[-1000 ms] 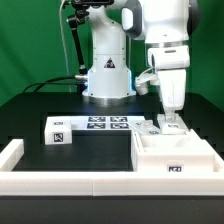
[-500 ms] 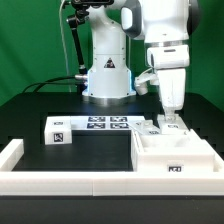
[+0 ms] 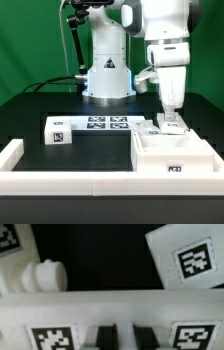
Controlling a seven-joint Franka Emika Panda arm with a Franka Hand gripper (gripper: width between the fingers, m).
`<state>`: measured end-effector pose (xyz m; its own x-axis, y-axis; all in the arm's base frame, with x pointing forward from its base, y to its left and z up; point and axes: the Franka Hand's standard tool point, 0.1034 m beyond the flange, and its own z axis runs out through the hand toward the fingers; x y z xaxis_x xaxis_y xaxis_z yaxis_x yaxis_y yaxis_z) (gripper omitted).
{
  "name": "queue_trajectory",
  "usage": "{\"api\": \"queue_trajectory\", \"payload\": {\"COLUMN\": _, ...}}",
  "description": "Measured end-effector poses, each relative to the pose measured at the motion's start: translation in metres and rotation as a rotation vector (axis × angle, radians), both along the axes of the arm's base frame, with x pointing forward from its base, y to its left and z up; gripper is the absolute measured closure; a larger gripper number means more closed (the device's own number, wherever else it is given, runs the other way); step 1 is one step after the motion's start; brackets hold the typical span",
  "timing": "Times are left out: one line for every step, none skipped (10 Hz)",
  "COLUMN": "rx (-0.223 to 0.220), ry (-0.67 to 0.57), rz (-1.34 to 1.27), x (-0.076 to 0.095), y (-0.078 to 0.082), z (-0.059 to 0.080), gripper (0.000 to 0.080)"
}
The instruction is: Assemble cabinet
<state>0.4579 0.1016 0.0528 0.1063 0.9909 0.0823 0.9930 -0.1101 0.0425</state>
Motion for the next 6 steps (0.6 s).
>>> {"api": "queue_trajectory", "payload": {"rx": 0.002, "ry": -0.002, "rz": 0.0, "x": 0.002, "y": 0.001, "z": 0.0, "gripper": 0.0729}}
{"api": "queue_trajectory", "payload": {"rx": 0.005, "ry": -0.007, "rz": -0.002, "x": 0.007, "y": 0.002, "z": 0.0, "gripper": 0.0729}}
{"api": "queue_trajectory", "payload": {"rx": 0.007, "ry": -0.01, "rz": -0.006, "x": 0.012, "y": 0.003, "z": 0.001, "gripper": 0.0729}}
{"api": "queue_trajectory", "payload": {"rx": 0.008, "ry": -0.013, "rz": -0.01, "x": 0.015, "y": 0.004, "z": 0.002, "gripper": 0.0729}}
{"api": "queue_trajectory", "payload": {"rx": 0.008, "ry": -0.012, "rz": -0.014, "x": 0.015, "y": 0.004, "z": 0.001, "gripper": 0.0729}}
{"api": "queue_trajectory", "payload": {"rx": 0.01, "ry": -0.013, "rz": -0.015, "x": 0.015, "y": 0.004, "z": 0.0, "gripper": 0.0729}}
